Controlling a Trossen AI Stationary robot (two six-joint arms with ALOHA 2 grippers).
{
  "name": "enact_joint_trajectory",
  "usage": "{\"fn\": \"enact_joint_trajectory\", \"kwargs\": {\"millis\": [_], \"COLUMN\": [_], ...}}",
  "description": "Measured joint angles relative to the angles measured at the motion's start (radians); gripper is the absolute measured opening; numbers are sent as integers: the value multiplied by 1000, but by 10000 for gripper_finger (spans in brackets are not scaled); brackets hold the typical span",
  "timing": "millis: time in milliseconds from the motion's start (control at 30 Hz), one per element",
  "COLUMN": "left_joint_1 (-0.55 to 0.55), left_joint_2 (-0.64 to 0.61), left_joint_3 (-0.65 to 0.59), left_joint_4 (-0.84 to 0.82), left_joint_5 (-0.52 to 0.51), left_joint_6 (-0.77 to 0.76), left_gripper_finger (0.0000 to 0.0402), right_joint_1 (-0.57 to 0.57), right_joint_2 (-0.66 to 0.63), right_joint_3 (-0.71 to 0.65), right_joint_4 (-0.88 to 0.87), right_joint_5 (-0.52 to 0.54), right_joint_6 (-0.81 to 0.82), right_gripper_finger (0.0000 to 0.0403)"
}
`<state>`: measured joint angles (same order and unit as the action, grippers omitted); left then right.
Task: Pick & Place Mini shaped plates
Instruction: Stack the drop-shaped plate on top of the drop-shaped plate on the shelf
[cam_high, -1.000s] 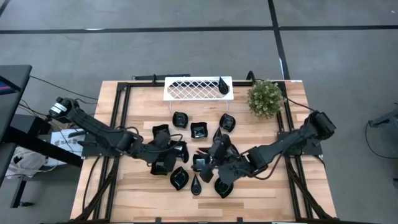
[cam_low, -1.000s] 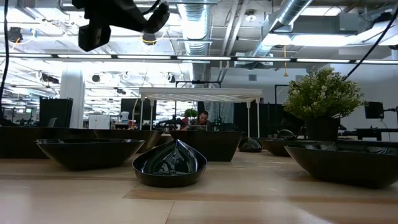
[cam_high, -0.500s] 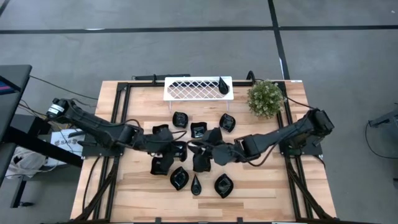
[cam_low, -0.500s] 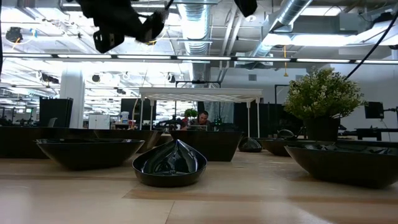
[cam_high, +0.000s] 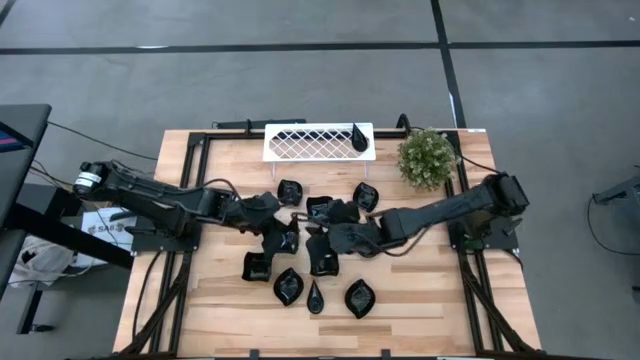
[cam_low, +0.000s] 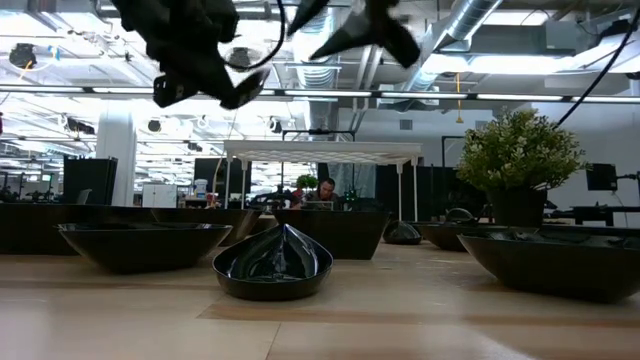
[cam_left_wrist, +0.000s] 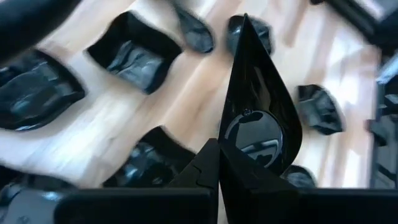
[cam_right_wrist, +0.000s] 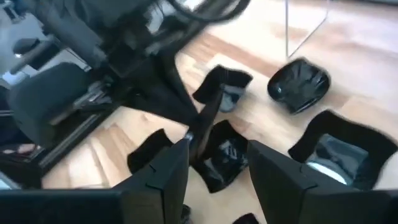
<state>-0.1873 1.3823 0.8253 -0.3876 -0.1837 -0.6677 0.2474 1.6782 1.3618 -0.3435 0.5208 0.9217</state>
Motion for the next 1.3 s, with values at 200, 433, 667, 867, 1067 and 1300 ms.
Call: {"fn": "enact_joint_trajectory", "kwargs": {"millis": [200,433,667,867,1067,1300], "left_joint_1": [33,38,37,25,-3,-22], "left_joint_2": [4,23,68,104,120,123], "left_joint_3": [-10,-10,-10,-10,-10,-10], "left_joint_4": [-13,-45,-81,-94,-97,-95], "left_joint_5": [3,5,8,22,29,32], "left_joint_6": [4,-4,-22,-19,-9,-17], "left_gripper_finger": [3,3,3,3,4,4], "right_joint_1": [-34,-54,-73,-85,-80,-79], "right_joint_2": [54,97,145,190,212,213], "right_joint_3": [1,-1,0,-3,0,0], "right_joint_4": [63,115,154,170,177,181], "right_joint_5": [-41,-98,-117,-199,-263,-270], "right_joint_6": [-11,-34,-40,-58,-109,-109], "right_gripper_finger": [157,156,156,156,156,156]}}
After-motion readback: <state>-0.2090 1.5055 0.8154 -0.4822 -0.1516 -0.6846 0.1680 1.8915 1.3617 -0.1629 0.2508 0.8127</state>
